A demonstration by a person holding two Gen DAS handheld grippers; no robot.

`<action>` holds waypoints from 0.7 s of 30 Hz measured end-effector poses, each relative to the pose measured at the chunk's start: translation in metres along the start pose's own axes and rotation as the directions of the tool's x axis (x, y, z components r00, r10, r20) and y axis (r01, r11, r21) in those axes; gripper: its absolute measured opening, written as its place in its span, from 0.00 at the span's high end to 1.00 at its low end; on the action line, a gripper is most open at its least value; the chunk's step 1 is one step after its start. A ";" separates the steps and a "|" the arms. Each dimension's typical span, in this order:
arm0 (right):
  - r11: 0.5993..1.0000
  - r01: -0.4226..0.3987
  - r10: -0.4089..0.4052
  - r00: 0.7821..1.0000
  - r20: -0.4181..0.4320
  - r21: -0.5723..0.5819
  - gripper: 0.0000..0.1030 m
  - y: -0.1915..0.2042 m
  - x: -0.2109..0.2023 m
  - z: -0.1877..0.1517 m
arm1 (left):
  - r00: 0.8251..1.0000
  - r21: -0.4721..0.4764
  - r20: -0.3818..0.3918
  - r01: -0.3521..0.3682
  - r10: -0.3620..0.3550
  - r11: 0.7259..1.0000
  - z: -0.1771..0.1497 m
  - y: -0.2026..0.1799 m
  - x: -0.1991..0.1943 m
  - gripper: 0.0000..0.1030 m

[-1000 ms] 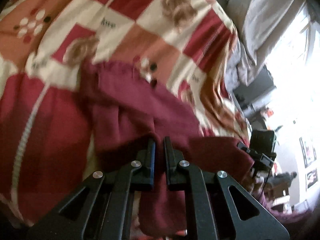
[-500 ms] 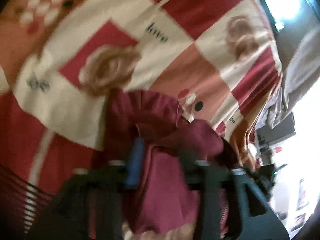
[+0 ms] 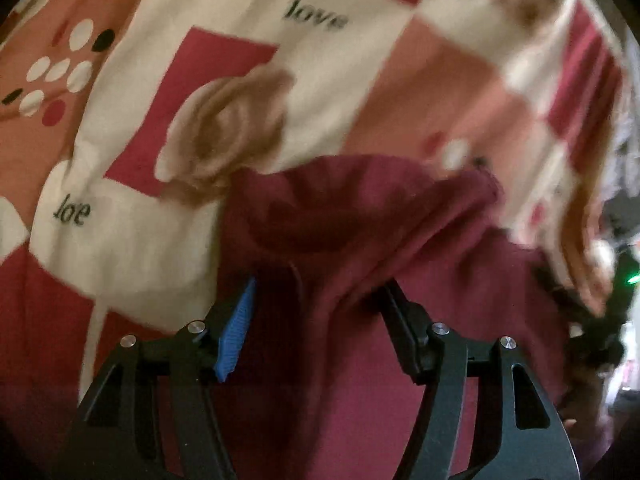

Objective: Fold small clothes

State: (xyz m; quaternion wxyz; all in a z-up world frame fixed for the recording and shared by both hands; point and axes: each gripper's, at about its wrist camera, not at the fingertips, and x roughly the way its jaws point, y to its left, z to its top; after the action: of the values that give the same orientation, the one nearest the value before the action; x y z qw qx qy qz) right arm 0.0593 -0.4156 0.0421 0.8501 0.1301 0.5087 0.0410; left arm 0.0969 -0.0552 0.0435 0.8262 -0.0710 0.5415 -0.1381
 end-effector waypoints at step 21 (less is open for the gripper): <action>0.990 -0.106 0.113 0.991 0.076 -0.097 0.93 0.001 -0.041 0.002 | 0.998 0.152 0.007 0.058 -0.060 0.987 0.028 -0.025 -0.009 0.84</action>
State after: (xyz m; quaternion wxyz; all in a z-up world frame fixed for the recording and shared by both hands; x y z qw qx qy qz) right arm 0.0416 -0.4236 0.0782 0.8717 0.1199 0.4633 0.1059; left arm 0.1149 -0.0770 0.0692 0.8280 -0.0250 0.5222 -0.2029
